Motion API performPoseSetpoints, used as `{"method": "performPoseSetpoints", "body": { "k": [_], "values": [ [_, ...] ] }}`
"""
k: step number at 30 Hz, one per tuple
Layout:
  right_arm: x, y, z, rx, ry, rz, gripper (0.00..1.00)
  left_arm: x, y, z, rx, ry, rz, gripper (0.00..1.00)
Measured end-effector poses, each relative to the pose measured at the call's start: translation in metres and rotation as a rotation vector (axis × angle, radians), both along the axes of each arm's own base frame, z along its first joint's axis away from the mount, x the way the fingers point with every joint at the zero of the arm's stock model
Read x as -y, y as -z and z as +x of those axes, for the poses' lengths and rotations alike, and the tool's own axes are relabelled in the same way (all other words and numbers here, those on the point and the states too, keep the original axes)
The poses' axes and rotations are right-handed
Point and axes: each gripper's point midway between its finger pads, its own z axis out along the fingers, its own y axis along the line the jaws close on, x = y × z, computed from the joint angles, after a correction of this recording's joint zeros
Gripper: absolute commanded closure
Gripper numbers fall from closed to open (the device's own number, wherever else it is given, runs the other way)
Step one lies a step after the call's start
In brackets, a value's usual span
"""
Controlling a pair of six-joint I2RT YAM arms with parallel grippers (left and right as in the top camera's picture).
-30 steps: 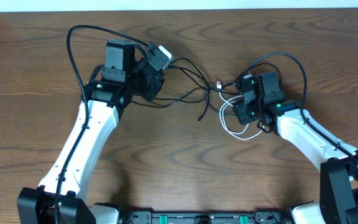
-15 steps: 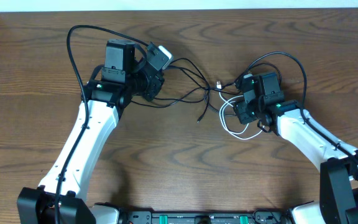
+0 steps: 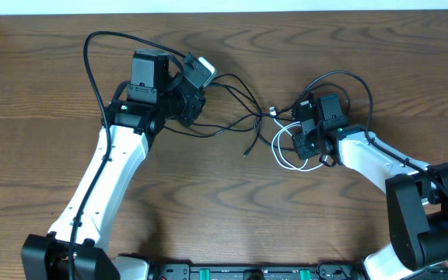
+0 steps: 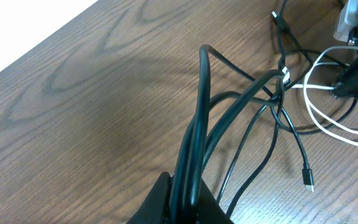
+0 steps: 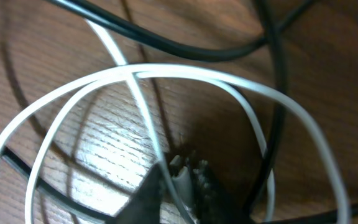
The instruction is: Untangle cables
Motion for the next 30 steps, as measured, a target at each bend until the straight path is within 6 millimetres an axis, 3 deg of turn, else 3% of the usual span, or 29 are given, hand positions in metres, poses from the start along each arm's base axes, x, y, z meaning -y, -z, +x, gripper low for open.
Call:
{"method": "performPoseSetpoints", "body": {
  "k": [11, 15, 19, 26, 30],
  "values": [
    [-0.004, -0.001, -0.006, -0.034, 0.022, 0.037, 0.99, 0.000, 0.000, 0.000, 0.000, 0.000, 0.000, 0.92],
    [-0.005, -0.021, -0.013, -0.026, 0.028, 0.062, 0.99, 0.000, 0.000, 0.000, 0.000, 0.000, 0.000, 0.93],
    [-0.009, -0.071, -0.014, 0.071, 0.015, 0.119, 0.99, 0.000, 0.000, 0.000, 0.000, 0.000, 0.000, 0.93],
    [-0.009, -0.192, -0.027, 0.381, -0.013, 0.232, 0.99, 0.000, 0.000, 0.000, 0.000, 0.000, 0.000, 0.93],
    [-0.003, -0.261, -0.045, 0.587, -0.021, 0.286, 0.99, 0.000, 0.000, 0.000, 0.000, 0.000, 0.000, 0.93]
  ]
}}
